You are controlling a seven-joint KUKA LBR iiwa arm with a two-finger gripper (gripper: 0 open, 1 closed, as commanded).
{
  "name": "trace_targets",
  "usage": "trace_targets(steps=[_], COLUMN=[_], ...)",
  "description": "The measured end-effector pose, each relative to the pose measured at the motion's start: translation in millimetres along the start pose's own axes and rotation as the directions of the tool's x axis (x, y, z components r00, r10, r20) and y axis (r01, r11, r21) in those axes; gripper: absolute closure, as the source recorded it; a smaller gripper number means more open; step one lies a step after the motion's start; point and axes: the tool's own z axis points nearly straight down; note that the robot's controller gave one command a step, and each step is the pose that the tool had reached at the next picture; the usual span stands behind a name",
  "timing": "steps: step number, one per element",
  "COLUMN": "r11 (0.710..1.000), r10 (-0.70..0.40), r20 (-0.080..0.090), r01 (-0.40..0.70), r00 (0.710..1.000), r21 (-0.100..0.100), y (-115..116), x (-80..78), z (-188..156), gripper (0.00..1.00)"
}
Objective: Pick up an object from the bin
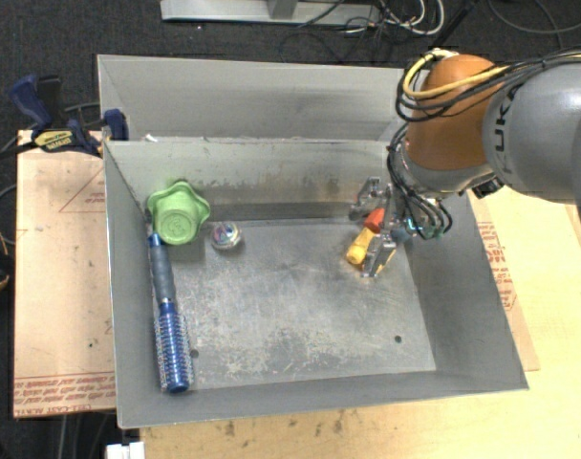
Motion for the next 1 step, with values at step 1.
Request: trace_targets(steps=[1], r11=[0.993], r10=[-0.116], r20=[0.006], r01=[0.116], r00=[0.993], r21=[0.002], y=[-33.9], x=[-17.2], z=[48.1], gripper=[0.00])
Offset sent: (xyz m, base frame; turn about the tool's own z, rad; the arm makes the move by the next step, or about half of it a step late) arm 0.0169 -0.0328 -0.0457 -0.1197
